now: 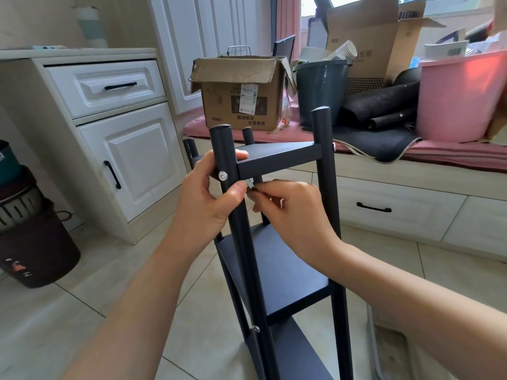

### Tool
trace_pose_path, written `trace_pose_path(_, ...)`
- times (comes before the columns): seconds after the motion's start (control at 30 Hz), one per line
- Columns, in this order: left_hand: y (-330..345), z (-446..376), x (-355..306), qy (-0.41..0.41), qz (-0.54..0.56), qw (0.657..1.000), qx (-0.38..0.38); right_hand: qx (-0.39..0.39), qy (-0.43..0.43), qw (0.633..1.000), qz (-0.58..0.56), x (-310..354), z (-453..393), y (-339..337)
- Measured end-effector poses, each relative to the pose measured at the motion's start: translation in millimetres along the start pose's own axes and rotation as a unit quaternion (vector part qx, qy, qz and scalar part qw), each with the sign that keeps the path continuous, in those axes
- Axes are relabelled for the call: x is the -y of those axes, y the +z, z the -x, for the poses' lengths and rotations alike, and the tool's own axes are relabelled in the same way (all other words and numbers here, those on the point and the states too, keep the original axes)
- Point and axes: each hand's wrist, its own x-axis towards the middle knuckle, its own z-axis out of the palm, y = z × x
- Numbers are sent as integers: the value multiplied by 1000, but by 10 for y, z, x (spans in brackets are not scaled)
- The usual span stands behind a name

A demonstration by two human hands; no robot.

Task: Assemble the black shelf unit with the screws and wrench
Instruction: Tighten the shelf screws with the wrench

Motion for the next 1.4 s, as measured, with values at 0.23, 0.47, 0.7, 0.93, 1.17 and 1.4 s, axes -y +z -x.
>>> trace_pose_path(0.23, 5, 0, -11, -2, 8, 1000, 0, -3, 22, 999, -27, -50, -17, 106)
trace_pose_path(0.47, 9, 12, 4, 6, 17, 1000, 0, -73, -38, 997, 5, -130, -41, 276)
trace_pose_path(0.7, 8, -25, 43, 10, 42, 999, -3, -130, -64, 989, -23, -210, -106, 445)
trace_pose_path(0.93, 12, -44, 75, 12, 42, 999, -13, -145, -41, 986, -78, -204, -141, 607)
trace_pose_path(1.17, 12, -54, 78, 11, 37, 999, -17, -120, -14, 987, -108, -185, -125, 635)
trace_pose_path(1.4, -3, -33, 35, 2, 28, 1000, -10, -58, -25, 997, -42, -168, -12, 323)
